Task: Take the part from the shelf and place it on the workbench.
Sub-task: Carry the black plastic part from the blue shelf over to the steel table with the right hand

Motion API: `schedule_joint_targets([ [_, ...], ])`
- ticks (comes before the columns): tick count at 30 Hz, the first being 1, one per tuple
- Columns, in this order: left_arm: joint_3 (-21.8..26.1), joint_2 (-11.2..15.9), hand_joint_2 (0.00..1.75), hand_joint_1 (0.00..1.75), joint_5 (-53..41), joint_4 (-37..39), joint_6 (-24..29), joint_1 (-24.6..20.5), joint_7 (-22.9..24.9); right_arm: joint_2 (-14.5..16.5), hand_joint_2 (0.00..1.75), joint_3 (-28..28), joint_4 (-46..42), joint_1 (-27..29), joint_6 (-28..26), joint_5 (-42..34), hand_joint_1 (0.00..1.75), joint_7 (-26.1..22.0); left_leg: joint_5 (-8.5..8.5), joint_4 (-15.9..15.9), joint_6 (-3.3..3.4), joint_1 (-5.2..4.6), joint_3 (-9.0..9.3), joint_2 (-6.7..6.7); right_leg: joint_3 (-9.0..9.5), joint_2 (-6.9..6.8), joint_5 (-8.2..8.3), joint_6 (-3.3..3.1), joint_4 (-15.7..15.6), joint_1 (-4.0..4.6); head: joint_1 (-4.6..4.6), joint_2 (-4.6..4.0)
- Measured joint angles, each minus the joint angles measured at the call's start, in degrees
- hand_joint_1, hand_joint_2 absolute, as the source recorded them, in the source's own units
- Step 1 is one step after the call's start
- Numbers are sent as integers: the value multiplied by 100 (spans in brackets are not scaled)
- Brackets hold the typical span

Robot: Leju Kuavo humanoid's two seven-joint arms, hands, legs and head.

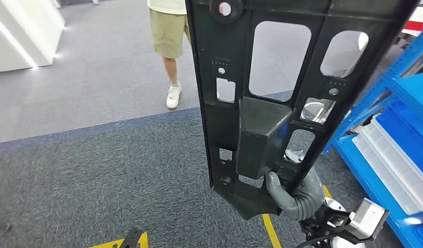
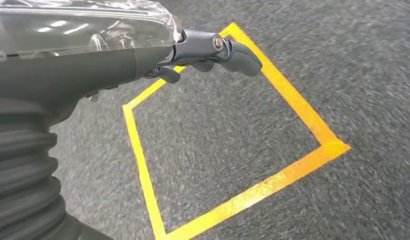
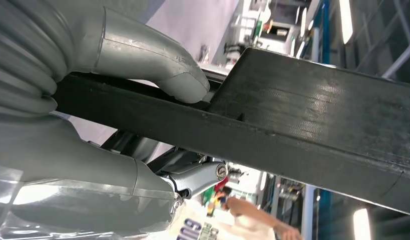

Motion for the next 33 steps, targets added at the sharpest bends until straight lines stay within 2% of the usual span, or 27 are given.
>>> schedule_joint_targets([
  [1,1,-3,175,0,2,0,1,-8,3,-1,175,-13,-3,-2,5,8,175,1,-2,27,-33,-1,-24,-74,133,108,103,-6,-293,-13,0,0],
  [2,1,-3,175,0,4,0,3,-11,5,-1,175,-27,-7,-1,8,16,175,2,3,45,-69,-1,-53,-130,190,192,128,-14,-441,-18,-1,0],
  [3,2,-3,175,0,7,0,4,-11,8,-2,175,-40,-10,1,10,24,175,3,17,50,-108,5,-81,-187,195,211,111,-29,-474,-8,-1,0],
  [4,2,-2,175,0,12,0,5,-6,11,-2,175,-51,-14,1,13,34,175,2,33,41,-147,19,-103,-244,190,155,125,-58,-479,-5,-1,0],
  [5,2,-2,175,0,20,0,6,2,15,-2,175,-58,-20,0,18,45,175,1,32,53,-178,28,-121,-223,193,94,141,-92,-495,-2,-1,0],
  [7,2,-1,175,0,39,0,8,-1,21,-3,175,-64,-43,0,37,62,175,-9,-110,271,-228,22,-232,23,208,-43,164,-168,-529,-4,-2,0],
  [9,2,-1,175,0,57,0,14,-24,17,-4,175,-78,-58,6,60,69,175,-16,-461,942,-259,21,-533,332,212,-200,160,-218,-537,21,-3,0],
  [10,2,-2,175,0,66,0,17,-29,11,-4,175,-85,-57,7,70,71,175,-20,-614,1312,-271,32,-700,390,211,-282,155,-231,-536,35,-3,0],
  [11,2,-2,175,0,75,0,20,-27,4,-4,175,-93,-53,7,81,73,175,-24,-696,1581,-280,41,-816,425,211,-367,150,-237,-536,47,-3,0],
  [12,3,-3,175,0,84,0,23,-21,-1,-4,175,-97,-49,6,90,74,175,-31,-665,1626,-281,46,-825,444,214,-441,145,-240,-535,54,-3,0],
  [13,3,-3,175,0,92,0,26,-16,-4,-4,175,-99,-46,4,98,74,175,-38,-537,1439,-274,47,-716,470,221,-512,139,-236,-534,58,-3,0],
  [14,4,-3,175,0,97,0,29,-15,-4,-4,175,-102,-44,1,102,74,175,-45,-358,1086,-257,42,-520,526,234,-577,131,-228,-534,62,-3,0],
  [16,4,-3,175,0,99,0,32,-28,0,-4,175,-111,-45,-8,104,74,175,-56,-134,343,-185,-12,-123,755,256,-691,109,-192,-533,80,-3,0],
  [18,4,-2,175,0,99,0,33,-33,5,-5,175,-125,-46,-12,105,73,175,-61,-110,53,-106,-76,3,855,263,-797,96,-144,-535,98,-2,0],
  [20,5,1,175,0,105,0,35,-13,10,-5,175,-130,-47,-17,109,73,175,-63,-71,5,-38,-75,-10,727,274,-868,84,-86,-544,95,-2,0],
  [21,6,-1,175,0,110,0,37,-5,12,-6,175,-133,-48,-20,113,73,175,-64,-44,-32,-3,-60,-2,668,266,-794,46,-57,-510,84,-2,0],
  [22,7,-2,175,0,116,0,41,-5,12,-8,175,-138,-48,-21,117,72,175,-70,-16,-69,34,-42,7,611,215,-657,-45,-32,-389,74,-2,0],
  [24,8,-6,175,0,125,0,48,-18,8,-20,175,-151,-46,-9,122,71,175,-87,15,-100,79,-27,14,491,-79,-320,-386,2,229,51,-1,0],
  [25,8,-7,175,0,128,0,50,-22,5,-30,175,-155,-43,2,126,70,175,-96,19,-98,89,-29,10,423,-286,-239,-558,14,633,48,-1,0],
  [26,8,-7,175,0,130,0,51,-22,3,-40,175,-158,-38,13,131,70,175,-100,19,-92,92,-30,8,350,-462,-206,-657,27,958,45,-1,0],
  [27,9,-8,175,0,132,0,51,-18,2,-49,175,-160,-32,21,134,70,175,-102,18,-81,91,-30,6,274,-552,-197,-633,35,1090,41,-1,0],
  [28,10,-8,175,0,133,0,51,-15,2,-52,175,-160,-27,23,138,71,175,-104,14,-64,85,-27,6,196,-528,-191,-490,37,992,35,-1,0],
  [29,10,-9,175,0,133,0,52,-14,0,-54,175,-160,-23,21,142,72,175,-107,5,-40,71,-21,6,117,-384,-149,-255,35,655,22,-1,0],
  [31,11,-11,175,0,133,0,54,-17,-7,-56,175,-160,-22,16,150,72,175,-111,-21,22,25,-15,-15,-35,-34,65,102,22,-119,-11,-1,0],
  [32,11,-12,175,0,133,0,57,-18,-10,-57,175,-160,-22,15,156,73,175,-114,-27,45,-6,-15,-36,-97,75,150,177,12,-367,-18,-1,0],
  [33,11,-12,175,0,134,0,60,-13,-13,-58,175,-160,-22,13,159,73,175,-115,-24,52,-42,-14,-58,-152,107,189,172,-5,-451,-12,-1,0],
])
